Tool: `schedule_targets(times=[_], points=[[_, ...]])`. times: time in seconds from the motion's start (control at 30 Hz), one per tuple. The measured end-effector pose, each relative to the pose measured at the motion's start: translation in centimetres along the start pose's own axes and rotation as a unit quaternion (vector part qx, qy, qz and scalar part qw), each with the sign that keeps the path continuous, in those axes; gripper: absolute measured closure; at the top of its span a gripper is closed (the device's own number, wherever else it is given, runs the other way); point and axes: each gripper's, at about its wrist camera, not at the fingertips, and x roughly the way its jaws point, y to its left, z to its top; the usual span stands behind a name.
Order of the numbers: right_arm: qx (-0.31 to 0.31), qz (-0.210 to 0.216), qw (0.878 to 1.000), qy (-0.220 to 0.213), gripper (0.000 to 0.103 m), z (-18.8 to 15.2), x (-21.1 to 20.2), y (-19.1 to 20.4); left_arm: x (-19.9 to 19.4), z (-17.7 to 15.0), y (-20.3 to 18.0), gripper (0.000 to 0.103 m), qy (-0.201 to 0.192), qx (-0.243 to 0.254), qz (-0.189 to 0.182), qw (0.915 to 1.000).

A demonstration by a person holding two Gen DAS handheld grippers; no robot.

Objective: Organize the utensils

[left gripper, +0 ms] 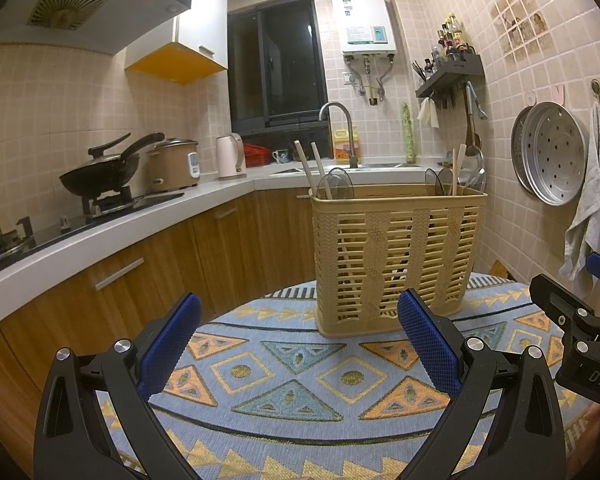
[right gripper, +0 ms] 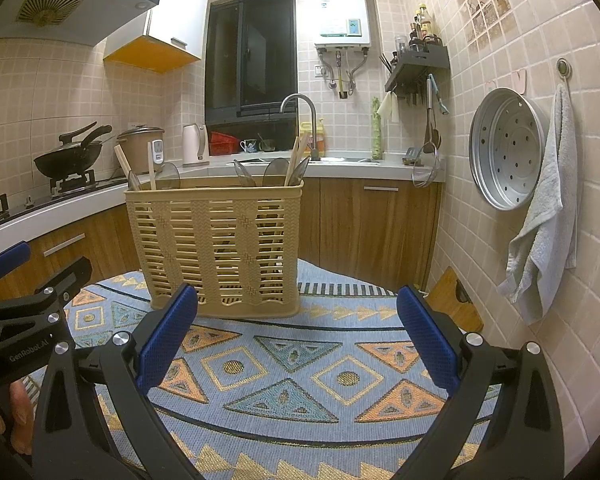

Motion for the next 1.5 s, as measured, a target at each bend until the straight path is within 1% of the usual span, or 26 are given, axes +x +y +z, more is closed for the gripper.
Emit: schedule_targets(times=[1.13, 1.37, 1.5], points=[[-0.001, 0.001, 1.000, 0.001, 0.008, 0.0, 0.0, 0.0, 0.2, 0.0, 0.3, 0.008, 0.002, 0.002, 0.000, 1.0000], [-0.001, 0.001, 1.000, 0.002, 0.008, 0.0, 0.0, -0.1, 0.7, -0.1, 1.3, 0.007, 0.006, -0.007, -0.014, 0.9999], [-0.001, 0.002, 1.000, 0.002, 0.008, 0.0, 0.2, -0.1, 1.4, -0.1, 2.0, 0.007, 0.027, -0.022, -0.026, 0.9991]])
